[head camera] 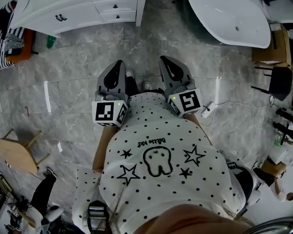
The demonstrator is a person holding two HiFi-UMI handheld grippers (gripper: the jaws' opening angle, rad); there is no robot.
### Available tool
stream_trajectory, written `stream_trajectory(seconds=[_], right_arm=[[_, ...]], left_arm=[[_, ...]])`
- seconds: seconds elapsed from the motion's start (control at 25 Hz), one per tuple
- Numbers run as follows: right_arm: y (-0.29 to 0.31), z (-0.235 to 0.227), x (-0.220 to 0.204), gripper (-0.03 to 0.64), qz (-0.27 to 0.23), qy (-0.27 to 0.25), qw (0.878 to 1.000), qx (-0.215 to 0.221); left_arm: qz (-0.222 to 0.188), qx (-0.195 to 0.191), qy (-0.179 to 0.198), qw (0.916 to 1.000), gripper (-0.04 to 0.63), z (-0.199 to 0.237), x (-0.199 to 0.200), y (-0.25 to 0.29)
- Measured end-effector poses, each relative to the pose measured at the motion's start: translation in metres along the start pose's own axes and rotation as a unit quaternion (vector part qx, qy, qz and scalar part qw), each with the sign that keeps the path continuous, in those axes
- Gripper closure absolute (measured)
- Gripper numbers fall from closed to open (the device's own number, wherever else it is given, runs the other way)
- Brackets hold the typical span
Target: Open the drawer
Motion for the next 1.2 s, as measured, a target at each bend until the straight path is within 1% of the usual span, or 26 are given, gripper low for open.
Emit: stream_trajectory(seconds=[0.24,0.48,0.68,0.84,1.0,1.2], right_arm=[[0.050,0.016,-0.011,0.601,0.004,-0.003,1.000,-0.013],[0.098,0.019,-0.019,0.601,0.006,0.012,0.999,-0.031],[0.104,0.024,-0.020,0.601,0.005,0.019,0.999,-0.030],[0.100,0.025,-0.022,0.601,0.002,0.022,0.999,-0.038],[0.101,0.025,-0.019,0.601,0.013,0.025,0.999,-0.041],[0.101,0.026,-0.019,0.601,0.024,0.032,0.999,-0.034]], left_arm=[[0.005,0.001,-0.007,1.0000,0.591,0.060,0.002,0.017],[0.018,-0.027,0.002,0.9995,0.591,0.101,0.006,0.047],[0.019,-0.029,0.002,0.9994,0.591,0.108,0.009,0.051],[0.021,-0.029,0.001,0.9994,0.591,0.110,0.007,0.049],[0.029,-0.024,-0.008,0.9993,0.591,0.110,0.009,0.049],[0.035,-0.012,-0.019,0.9992,0.591,0.109,0.008,0.044]])
Point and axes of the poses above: the fingertips, and each gripper's own axes: y forward along the fingers, z to its left, x out of its top, the point moved 10 cm from there along -y, backward along the fingers, and after that the axes turned 15 degrees about -z, right-handed, at the moved point
